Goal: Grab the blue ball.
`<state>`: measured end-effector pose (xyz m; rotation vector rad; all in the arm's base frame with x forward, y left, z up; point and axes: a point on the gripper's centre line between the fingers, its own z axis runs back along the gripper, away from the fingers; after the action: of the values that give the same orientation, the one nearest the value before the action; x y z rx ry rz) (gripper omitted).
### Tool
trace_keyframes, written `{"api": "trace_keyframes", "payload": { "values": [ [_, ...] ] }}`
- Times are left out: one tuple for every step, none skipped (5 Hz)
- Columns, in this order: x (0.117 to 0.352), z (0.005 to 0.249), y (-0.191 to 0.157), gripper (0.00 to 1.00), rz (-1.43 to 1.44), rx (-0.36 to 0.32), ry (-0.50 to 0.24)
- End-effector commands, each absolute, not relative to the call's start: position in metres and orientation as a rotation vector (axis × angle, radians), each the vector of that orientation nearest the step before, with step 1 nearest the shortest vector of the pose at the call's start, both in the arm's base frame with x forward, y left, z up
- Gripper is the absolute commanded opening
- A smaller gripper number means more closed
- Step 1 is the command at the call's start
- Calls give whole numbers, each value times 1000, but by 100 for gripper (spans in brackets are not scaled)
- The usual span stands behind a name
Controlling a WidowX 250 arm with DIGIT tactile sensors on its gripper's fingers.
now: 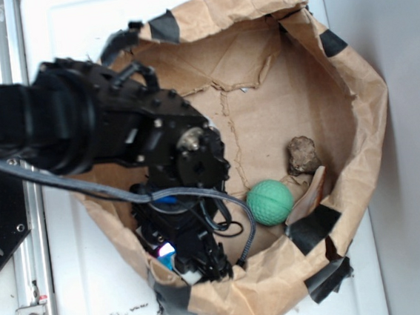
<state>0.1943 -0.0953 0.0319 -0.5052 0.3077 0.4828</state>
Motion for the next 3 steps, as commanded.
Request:
{"api": "trace_keyframes", "payload": {
  "values": [
    [206, 110, -54, 0, 238, -346, -60],
    [202, 147, -31, 0, 211, -212, -152],
    [202, 164, -18, 0, 192, -92, -165]
  ]
}}
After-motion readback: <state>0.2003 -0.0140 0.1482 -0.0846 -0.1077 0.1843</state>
